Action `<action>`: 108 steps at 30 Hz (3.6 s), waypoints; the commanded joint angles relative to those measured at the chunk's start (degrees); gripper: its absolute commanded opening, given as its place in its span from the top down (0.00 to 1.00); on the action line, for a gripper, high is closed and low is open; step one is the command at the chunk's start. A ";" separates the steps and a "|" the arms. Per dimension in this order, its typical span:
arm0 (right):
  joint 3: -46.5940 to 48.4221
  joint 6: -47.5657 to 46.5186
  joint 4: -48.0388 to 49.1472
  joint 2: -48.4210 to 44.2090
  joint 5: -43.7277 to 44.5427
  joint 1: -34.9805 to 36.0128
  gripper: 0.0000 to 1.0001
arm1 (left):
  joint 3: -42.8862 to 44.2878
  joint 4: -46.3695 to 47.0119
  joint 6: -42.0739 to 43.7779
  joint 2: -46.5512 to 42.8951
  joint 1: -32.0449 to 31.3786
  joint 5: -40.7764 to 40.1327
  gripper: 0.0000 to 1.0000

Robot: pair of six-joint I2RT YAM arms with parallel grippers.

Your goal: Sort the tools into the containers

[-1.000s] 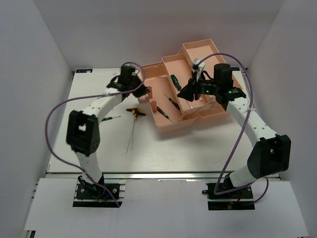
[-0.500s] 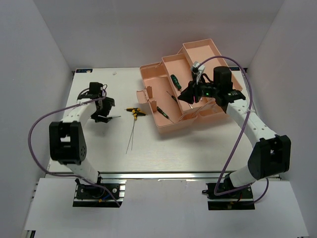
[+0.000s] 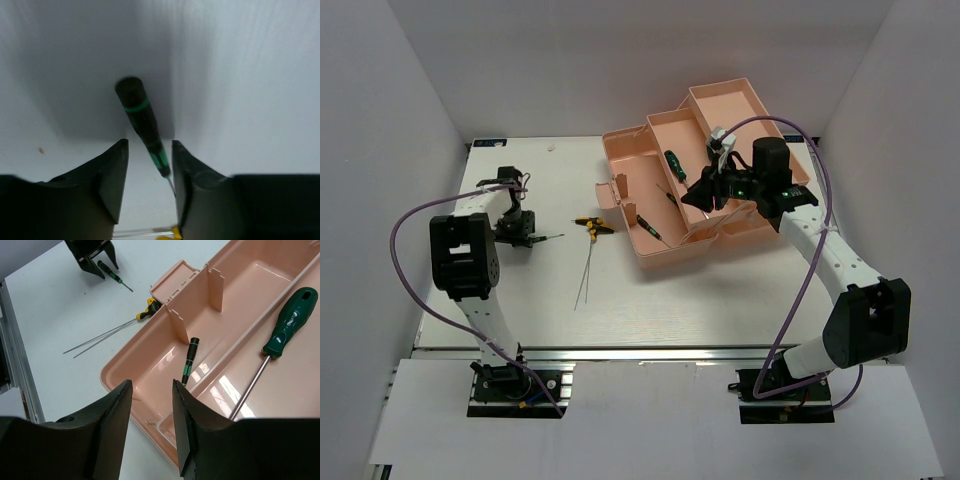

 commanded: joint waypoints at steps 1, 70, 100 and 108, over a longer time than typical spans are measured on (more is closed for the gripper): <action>0.10 -0.14 1.61 -1.53 0.03 -0.05 0.56 | -0.10 -3.90 -2.23 1.82 1.87 -1.81 0.52; 20.92 29.20 -7.80 24.92 32.88 31.85 0.51 | -24.97 17.20 43.92 -50.10 -14.74 9.27 0.37; 36.22 43.89 0.64 50.94 61.72 36.51 0.62 | -27.87 3.05 43.30 -71.30 -14.74 -4.01 0.31; 38.24 44.33 1.52 52.70 61.73 36.42 0.72 | -27.79 3.92 44.44 -70.33 -14.74 -4.09 0.30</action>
